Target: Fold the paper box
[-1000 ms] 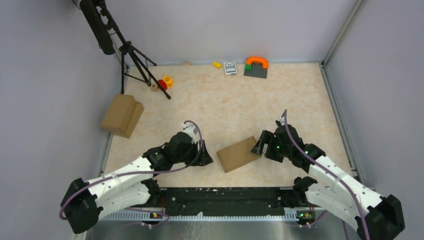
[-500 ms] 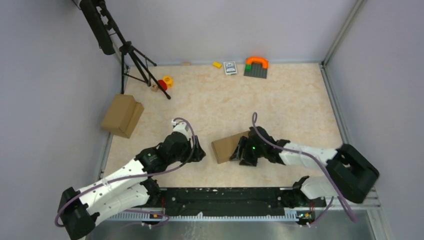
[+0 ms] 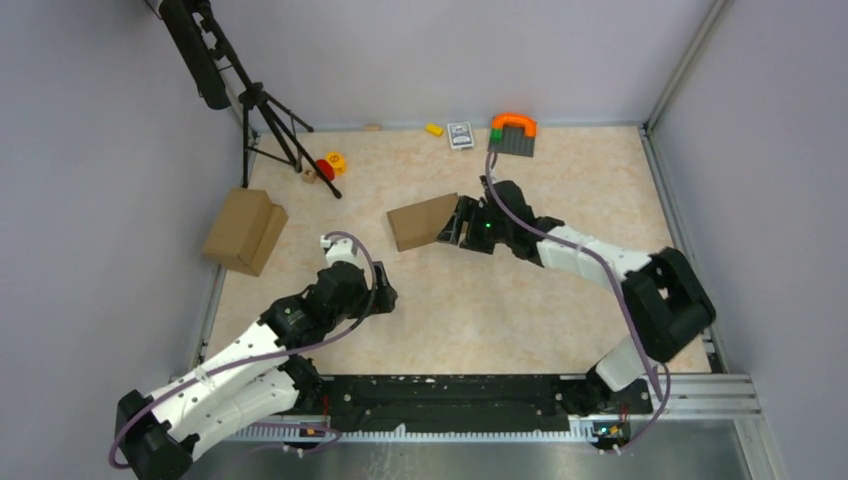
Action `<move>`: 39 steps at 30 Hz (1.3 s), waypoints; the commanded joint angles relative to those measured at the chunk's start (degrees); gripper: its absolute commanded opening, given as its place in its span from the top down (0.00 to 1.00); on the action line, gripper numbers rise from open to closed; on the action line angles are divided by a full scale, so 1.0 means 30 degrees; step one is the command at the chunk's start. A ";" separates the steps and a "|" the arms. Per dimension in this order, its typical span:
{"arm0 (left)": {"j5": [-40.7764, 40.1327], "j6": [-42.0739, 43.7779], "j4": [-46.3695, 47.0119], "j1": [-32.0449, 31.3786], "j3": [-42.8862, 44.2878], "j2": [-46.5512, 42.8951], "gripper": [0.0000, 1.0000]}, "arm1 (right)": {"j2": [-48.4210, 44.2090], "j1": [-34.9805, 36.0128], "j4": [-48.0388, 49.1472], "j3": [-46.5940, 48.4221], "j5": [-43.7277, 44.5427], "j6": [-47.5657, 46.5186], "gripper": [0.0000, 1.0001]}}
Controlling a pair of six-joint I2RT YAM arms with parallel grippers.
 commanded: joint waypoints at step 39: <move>-0.3221 1.3947 2.6733 1.0771 -0.6498 0.7498 0.01 | -0.4582 -1.0520 2.8345 -1.8672 1.0663 -1.4818 0.12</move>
